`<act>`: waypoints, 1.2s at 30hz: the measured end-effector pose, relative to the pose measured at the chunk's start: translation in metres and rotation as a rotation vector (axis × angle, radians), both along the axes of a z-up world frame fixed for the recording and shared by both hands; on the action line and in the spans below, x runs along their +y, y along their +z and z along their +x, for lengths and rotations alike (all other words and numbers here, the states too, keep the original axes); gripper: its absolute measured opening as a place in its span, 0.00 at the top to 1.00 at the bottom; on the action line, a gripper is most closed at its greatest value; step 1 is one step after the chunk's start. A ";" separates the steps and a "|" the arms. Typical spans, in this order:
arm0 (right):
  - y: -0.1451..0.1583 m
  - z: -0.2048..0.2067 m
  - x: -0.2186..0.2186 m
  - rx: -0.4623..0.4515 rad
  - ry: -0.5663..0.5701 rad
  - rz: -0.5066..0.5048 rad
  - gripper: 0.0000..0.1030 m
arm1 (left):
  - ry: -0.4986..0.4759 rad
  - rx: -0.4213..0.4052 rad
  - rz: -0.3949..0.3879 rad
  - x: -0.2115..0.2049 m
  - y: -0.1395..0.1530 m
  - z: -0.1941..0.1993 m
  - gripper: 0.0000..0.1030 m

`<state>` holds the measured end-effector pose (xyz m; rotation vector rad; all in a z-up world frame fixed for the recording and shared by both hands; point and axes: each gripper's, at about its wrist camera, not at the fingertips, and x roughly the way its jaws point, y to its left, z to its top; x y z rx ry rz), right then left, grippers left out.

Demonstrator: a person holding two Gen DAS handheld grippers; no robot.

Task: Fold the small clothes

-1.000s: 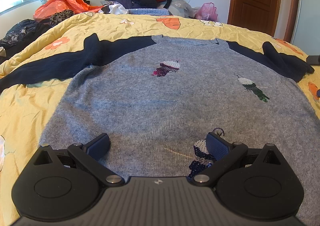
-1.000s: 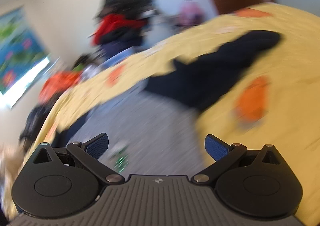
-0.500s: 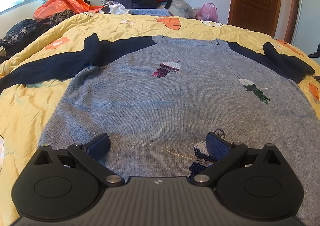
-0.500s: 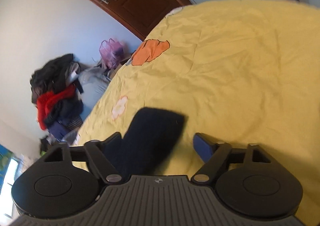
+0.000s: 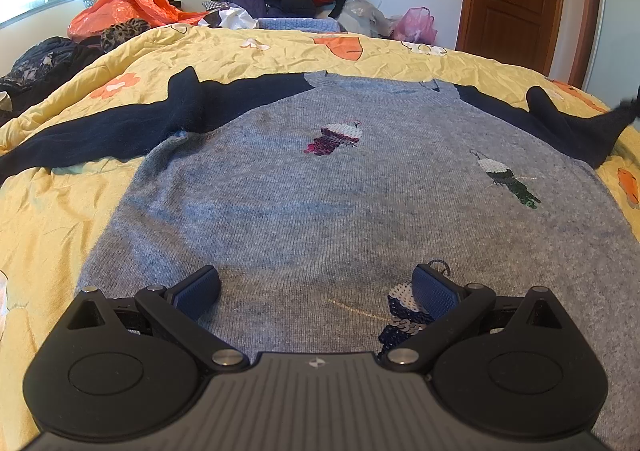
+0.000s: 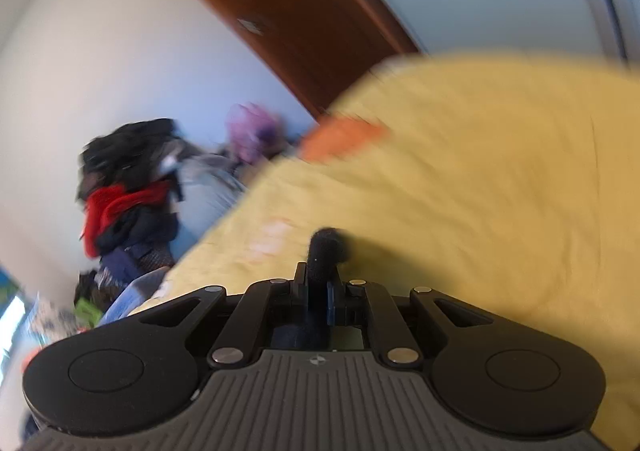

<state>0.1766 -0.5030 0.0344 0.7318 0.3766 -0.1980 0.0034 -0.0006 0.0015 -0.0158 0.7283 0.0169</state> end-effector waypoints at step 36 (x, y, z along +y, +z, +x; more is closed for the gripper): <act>-0.052 -0.104 0.205 -0.051 0.478 0.112 0.30 | -0.096 0.045 -0.215 -0.070 0.044 0.136 0.00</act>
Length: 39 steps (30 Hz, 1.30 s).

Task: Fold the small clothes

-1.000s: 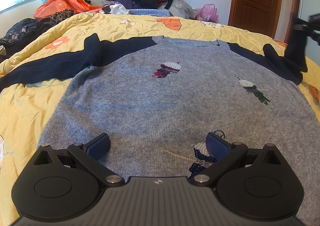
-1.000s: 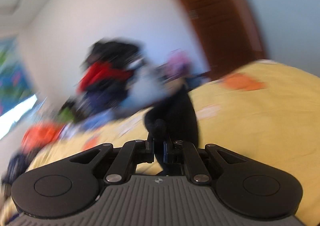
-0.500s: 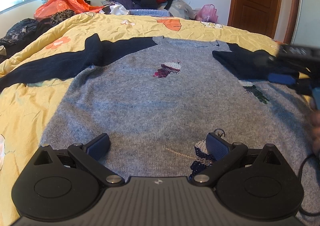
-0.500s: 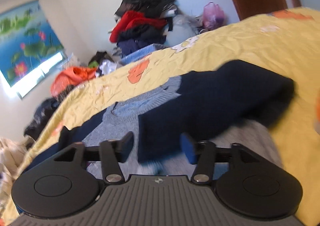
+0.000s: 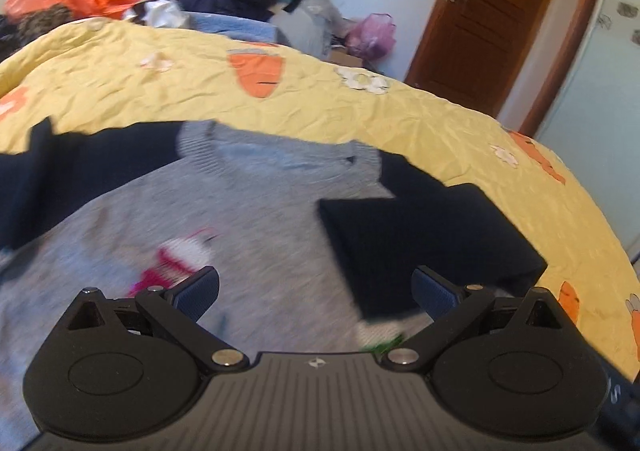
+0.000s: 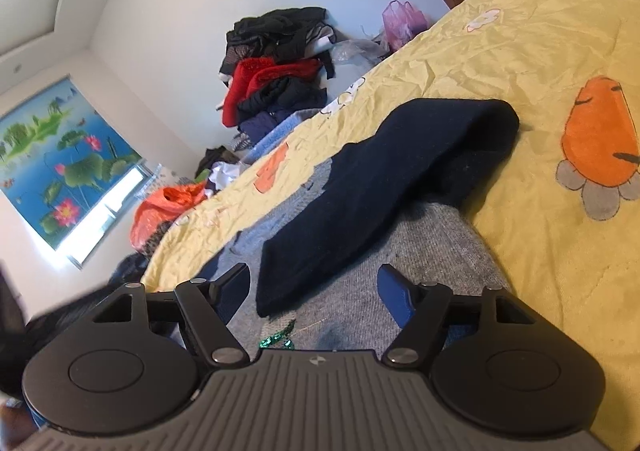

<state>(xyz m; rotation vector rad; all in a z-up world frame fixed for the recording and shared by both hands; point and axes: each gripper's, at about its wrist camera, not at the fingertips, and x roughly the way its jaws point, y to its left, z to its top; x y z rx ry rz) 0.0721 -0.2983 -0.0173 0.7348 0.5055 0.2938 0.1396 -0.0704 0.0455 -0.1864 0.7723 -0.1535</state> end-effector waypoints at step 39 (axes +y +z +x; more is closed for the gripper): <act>-0.011 -0.002 -0.027 -0.008 -0.097 0.213 0.45 | -0.072 -0.059 0.187 -0.047 -0.029 0.021 0.93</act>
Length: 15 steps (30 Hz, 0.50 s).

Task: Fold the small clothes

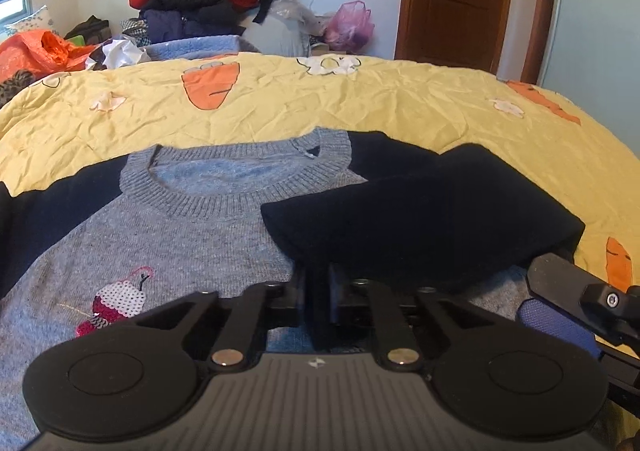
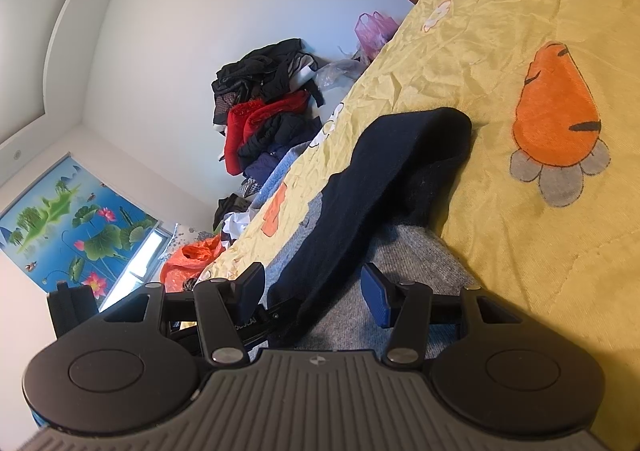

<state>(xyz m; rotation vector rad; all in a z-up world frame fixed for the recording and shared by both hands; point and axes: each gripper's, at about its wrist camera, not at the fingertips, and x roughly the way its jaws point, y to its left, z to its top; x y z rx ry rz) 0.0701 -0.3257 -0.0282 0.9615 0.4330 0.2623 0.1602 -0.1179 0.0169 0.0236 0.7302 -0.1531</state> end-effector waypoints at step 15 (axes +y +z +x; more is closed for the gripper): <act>0.000 0.001 0.000 -0.005 0.002 0.002 0.45 | 0.206 -0.110 -0.069 0.130 0.048 -0.021 0.96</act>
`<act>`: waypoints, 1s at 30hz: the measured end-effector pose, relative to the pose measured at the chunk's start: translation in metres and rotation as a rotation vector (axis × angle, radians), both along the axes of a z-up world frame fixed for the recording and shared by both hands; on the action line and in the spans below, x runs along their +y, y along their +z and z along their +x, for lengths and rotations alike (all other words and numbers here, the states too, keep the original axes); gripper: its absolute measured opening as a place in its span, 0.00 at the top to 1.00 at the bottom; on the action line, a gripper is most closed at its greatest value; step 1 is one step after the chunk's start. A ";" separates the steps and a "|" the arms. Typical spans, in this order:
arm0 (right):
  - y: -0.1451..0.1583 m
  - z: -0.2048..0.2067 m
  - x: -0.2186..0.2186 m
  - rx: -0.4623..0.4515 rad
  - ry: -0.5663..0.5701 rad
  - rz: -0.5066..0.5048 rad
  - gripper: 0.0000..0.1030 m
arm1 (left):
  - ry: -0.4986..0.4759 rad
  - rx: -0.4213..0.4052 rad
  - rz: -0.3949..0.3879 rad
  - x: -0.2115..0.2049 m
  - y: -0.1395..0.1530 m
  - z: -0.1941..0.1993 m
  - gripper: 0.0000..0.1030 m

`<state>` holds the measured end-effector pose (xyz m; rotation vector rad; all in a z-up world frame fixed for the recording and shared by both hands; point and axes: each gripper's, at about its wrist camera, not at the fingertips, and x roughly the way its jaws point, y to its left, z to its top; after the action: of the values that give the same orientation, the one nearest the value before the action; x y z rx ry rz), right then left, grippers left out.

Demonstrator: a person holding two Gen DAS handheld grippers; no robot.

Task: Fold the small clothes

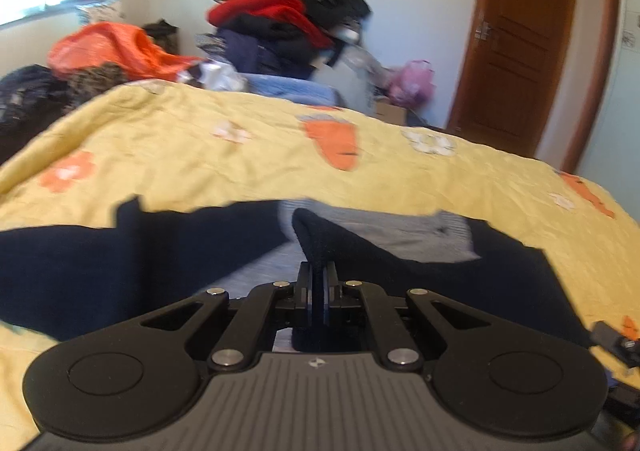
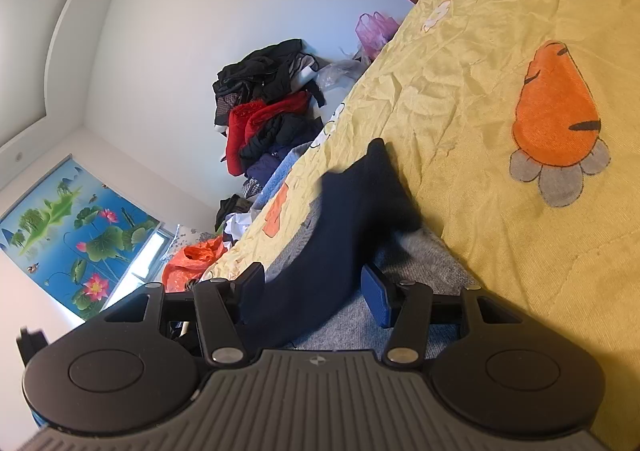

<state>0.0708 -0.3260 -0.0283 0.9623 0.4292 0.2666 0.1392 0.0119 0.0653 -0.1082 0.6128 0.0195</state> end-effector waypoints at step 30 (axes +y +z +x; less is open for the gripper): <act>0.033 0.118 0.098 0.085 0.200 -0.883 0.09 | 0.107 0.048 0.056 0.039 -0.055 -0.009 0.95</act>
<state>0.1888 -0.2281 0.0042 0.0652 0.6456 0.1848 0.1299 0.0511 0.0102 -0.0864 0.6538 0.1432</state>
